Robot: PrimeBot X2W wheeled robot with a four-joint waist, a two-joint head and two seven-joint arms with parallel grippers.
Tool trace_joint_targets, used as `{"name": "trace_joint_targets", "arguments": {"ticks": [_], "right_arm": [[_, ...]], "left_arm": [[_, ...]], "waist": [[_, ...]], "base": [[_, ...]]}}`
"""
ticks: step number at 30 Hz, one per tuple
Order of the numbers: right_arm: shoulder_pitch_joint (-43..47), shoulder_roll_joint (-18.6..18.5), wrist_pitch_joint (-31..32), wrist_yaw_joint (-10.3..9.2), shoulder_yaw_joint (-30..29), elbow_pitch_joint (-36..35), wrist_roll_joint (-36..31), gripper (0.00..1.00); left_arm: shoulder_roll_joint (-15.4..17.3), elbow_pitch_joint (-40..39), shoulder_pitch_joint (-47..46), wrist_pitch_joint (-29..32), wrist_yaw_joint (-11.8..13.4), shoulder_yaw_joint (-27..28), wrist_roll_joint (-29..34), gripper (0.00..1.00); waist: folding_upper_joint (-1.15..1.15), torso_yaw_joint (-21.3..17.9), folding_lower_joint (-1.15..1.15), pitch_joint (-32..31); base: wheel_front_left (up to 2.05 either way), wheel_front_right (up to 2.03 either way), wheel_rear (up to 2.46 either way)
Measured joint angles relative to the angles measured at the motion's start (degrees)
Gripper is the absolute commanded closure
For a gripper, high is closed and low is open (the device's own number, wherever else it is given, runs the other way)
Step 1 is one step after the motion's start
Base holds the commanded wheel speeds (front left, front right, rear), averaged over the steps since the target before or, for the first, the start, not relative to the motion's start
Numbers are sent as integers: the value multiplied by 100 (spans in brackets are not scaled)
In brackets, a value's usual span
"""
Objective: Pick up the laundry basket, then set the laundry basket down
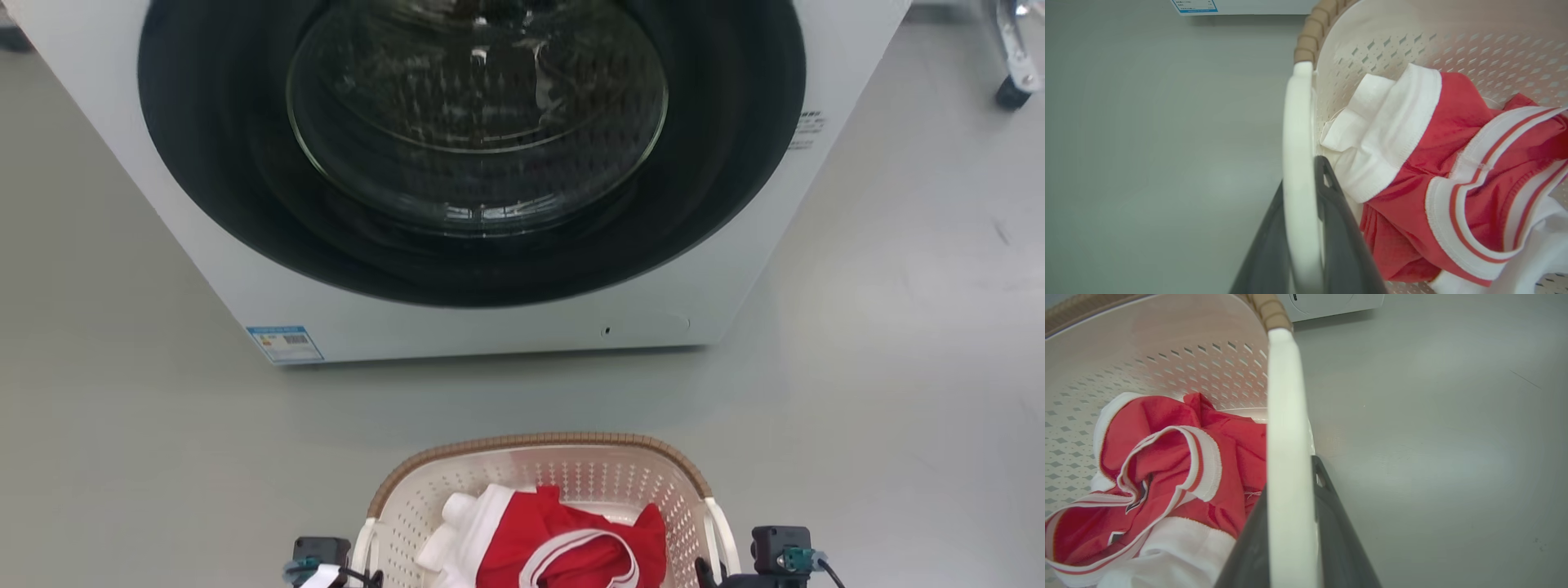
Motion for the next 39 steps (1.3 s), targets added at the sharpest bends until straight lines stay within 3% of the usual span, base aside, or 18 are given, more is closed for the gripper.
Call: {"name": "trace_joint_targets", "arguments": {"ticks": [15, 39], "right_arm": [[437, -4, 254, -10, 417, 27, 505, 100], [484, -7, 337, -24, 778, 129, 1047, 100]], "left_arm": [[64, -73, 607, 267, 5, -300, -270, 100], [85, -83, 647, 422, 57, -491, -522, 100]], "waist": [[0, -65, 1, -857], [1, -63, 1, -987]], "base": [[0, 0, 0], [0, 0, 0]]}}
